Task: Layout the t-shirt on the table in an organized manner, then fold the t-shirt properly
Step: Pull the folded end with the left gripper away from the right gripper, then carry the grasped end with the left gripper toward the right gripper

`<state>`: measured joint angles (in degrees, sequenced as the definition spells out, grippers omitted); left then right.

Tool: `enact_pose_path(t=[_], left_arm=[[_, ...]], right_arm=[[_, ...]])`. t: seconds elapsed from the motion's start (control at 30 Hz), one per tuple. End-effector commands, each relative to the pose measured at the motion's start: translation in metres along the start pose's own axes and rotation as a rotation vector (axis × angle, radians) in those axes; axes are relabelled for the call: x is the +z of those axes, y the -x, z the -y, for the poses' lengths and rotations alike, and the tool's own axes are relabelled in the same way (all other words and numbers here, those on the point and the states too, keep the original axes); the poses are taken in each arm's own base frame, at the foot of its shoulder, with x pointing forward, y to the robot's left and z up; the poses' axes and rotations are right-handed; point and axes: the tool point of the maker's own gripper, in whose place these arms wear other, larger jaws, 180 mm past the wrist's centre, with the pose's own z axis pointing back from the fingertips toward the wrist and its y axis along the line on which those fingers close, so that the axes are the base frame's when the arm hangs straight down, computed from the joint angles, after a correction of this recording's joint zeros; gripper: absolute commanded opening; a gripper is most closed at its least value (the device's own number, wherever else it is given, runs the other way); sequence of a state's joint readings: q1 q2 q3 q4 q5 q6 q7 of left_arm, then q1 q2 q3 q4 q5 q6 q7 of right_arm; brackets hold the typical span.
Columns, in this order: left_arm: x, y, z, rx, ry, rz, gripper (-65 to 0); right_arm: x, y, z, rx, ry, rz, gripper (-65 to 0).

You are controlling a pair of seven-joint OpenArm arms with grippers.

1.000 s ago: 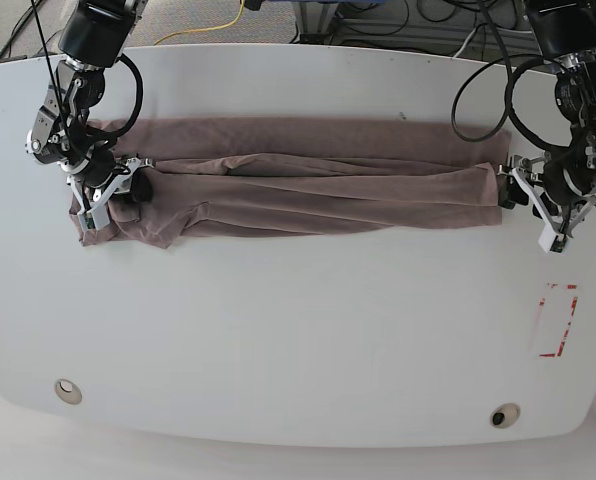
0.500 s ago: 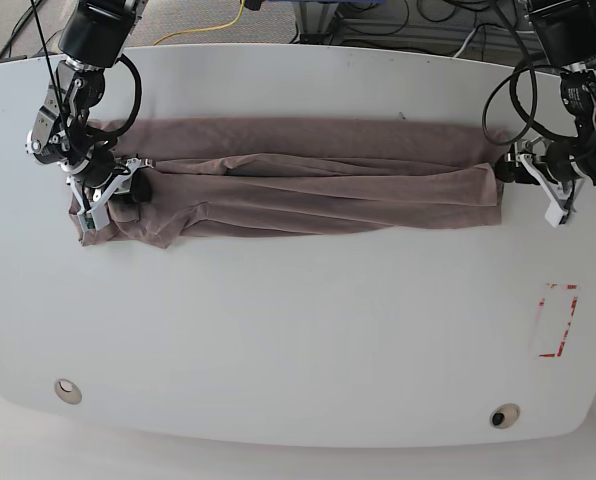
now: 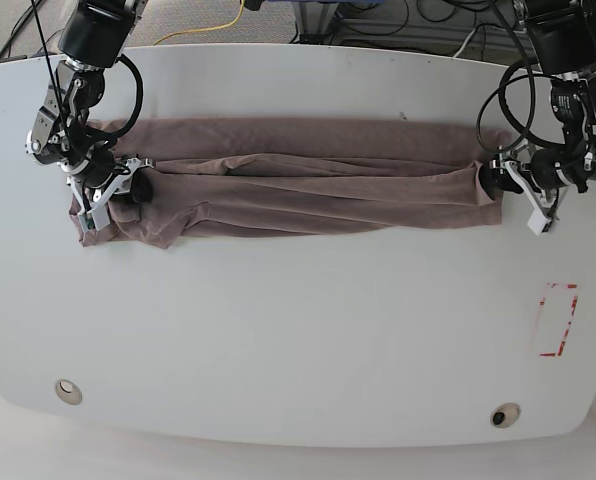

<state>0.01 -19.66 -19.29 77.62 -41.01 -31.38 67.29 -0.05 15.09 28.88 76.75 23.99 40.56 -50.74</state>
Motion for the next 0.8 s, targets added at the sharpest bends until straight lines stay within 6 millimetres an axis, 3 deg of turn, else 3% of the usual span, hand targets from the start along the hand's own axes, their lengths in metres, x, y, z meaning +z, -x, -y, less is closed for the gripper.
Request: enact_pose_path(t=[0.0,0.07,0.2,0.33,0.5,0.77], left_arm=[[-0.001,0.011,-0.001,-0.012,-0.011,-0.053,-29.0],[-0.004,0.011,0.003,-0.01,-0.001,-0.051,-32.8],[-0.006,0.012,0.007,-0.005,0.008,-0.048,-50.4],[-0.006,0.011,0.007,-0.007,0.007,-0.046,-60.1],[0.006,-0.011,0.016,-0.077,-0.008,0.013,-61.9],[0.028,-0.035,0.053,-0.184,0.034,0.11,-61.9]], right_arm=[[0.004,0.009,0.011,0.019,0.042,-0.066,-51.7],[0.004,0.009,0.011,0.019,0.042,-0.066,-51.8],[0.004,0.009,0.011,0.019,0.042,-0.066,-51.8],[0.004,0.009,0.011,0.019,0.042,-0.066,-51.8],[0.004,0.01,0.011,0.018,0.042,-0.067,-51.8],[0.004,0.012,0.011,0.016,0.043,-0.069,-51.8]])
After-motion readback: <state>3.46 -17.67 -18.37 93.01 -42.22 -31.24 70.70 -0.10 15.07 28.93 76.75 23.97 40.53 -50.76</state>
